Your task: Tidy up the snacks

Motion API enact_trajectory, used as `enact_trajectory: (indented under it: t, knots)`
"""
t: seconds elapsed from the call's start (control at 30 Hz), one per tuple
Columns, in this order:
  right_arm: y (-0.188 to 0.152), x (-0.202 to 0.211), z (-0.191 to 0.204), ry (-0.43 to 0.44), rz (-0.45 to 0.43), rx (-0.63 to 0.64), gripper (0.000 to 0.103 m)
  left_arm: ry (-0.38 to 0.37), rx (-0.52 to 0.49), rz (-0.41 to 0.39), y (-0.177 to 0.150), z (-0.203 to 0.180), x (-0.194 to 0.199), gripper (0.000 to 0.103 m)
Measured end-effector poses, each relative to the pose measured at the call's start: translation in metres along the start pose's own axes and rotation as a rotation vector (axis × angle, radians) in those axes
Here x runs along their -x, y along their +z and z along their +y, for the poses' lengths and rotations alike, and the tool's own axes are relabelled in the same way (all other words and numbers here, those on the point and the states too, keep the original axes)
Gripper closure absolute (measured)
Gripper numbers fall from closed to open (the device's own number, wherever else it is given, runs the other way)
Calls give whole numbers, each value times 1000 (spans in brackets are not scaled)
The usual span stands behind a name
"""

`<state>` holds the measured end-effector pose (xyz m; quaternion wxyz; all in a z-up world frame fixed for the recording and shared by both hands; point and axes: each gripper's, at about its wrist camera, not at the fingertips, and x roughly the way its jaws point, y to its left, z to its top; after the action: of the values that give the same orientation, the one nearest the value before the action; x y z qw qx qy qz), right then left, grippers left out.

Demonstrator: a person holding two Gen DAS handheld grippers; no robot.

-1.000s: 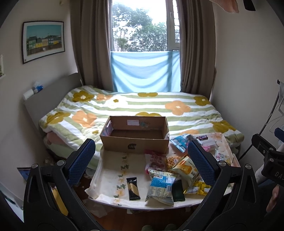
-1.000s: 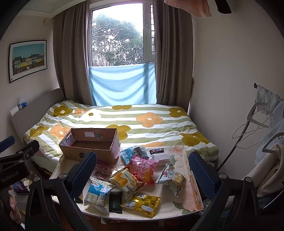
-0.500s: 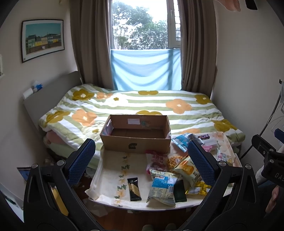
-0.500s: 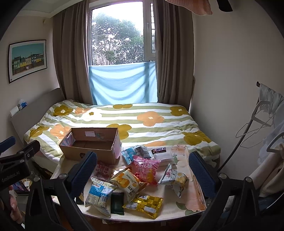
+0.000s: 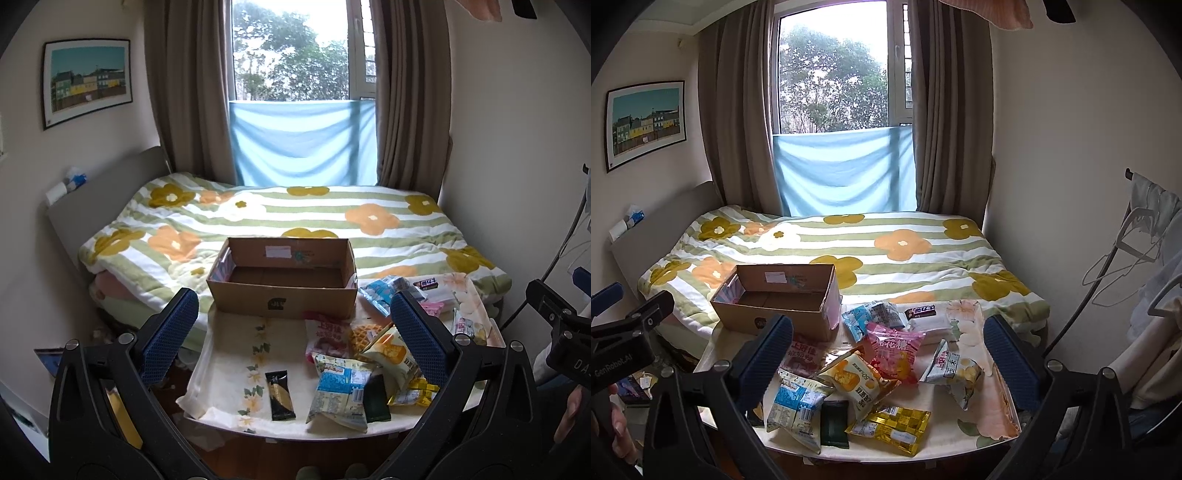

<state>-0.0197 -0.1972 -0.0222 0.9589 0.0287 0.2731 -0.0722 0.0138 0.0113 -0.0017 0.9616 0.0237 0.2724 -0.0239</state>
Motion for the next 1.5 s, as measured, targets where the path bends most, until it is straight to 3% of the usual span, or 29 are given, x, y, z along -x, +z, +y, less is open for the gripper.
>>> enact_trajectory:
  t: [0.93,1.17,1.5]
  knots:
    - [8,-31,6,6,54,0,0,-21,-9,54,11,4,-30,0]
    - [1,-66,-2,-14,142,-49,0,-71,-53,150,11,14,-77,0]
    - [-36,-122,-9,-32,287,-97,1,-189,-143,378,-45,18,-162,0]
